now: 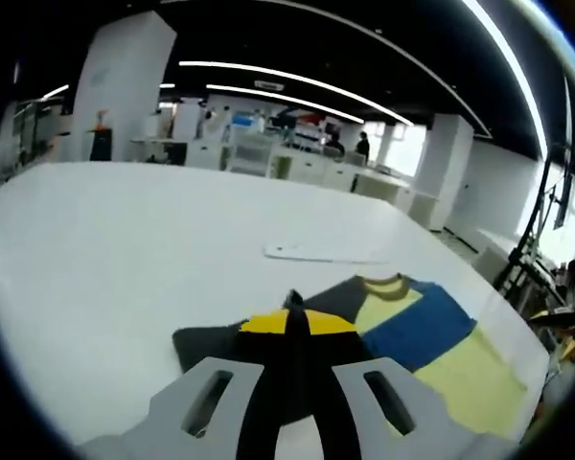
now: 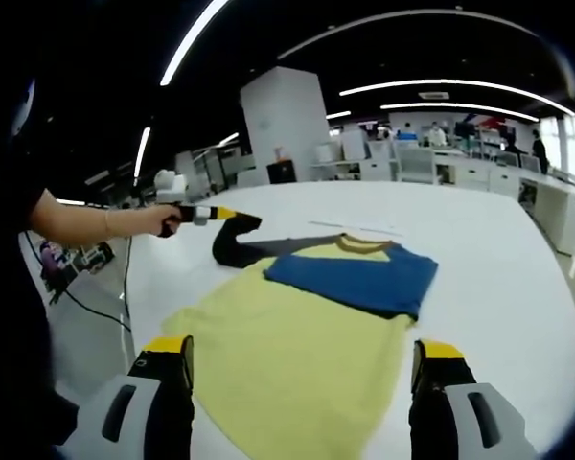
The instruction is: Fold the garment on the visible template until the final outline fits inside the template.
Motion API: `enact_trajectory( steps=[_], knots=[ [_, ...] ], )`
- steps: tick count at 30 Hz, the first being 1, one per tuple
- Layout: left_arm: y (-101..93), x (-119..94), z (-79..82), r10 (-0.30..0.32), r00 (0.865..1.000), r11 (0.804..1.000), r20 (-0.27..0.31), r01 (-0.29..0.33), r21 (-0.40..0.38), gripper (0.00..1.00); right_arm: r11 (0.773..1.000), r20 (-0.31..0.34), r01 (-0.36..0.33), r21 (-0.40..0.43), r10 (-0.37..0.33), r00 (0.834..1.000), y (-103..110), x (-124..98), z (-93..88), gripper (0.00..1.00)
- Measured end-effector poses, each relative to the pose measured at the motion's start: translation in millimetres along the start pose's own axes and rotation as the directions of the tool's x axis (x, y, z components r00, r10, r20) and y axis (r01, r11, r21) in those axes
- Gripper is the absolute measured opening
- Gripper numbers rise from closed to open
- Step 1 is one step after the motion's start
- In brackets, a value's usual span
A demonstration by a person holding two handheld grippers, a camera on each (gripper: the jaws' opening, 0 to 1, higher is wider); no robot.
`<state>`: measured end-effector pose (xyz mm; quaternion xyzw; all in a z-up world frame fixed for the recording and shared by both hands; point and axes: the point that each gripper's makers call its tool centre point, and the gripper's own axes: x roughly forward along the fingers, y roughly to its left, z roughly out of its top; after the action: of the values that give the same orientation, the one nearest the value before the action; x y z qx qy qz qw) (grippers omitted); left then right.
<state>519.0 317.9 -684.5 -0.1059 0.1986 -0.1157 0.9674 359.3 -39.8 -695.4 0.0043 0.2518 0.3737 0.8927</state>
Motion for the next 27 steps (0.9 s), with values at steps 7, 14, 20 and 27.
enact_trajectory(
  steps=[7,14,20,27],
  knots=[
    [-21.5,11.2,3.4,-0.036,0.999,0.999,0.009,0.036,-0.002,0.01,1.0,-0.003,-0.002,0.004,0.002,1.0,1.8,-1.6,-2.1,0.93],
    [-46.2,21.8,5.7,-0.08,0.997,0.997,0.014,0.08,0.001,0.01,1.0,-0.007,-0.007,0.008,0.007,1.0,4.4,-3.7,-5.1,0.93],
    [-64.4,33.0,11.0,-0.116,0.993,0.993,0.023,0.116,0.005,0.01,1.0,-0.008,-0.011,0.013,0.011,1.0,7.2,-4.7,-6.6,0.92],
    [-87.3,42.1,14.0,-0.162,0.986,0.987,0.035,0.163,-0.002,0.01,1.0,0.002,-0.027,0.016,0.026,1.0,13.7,-2.3,-4.4,0.93]
  ],
)
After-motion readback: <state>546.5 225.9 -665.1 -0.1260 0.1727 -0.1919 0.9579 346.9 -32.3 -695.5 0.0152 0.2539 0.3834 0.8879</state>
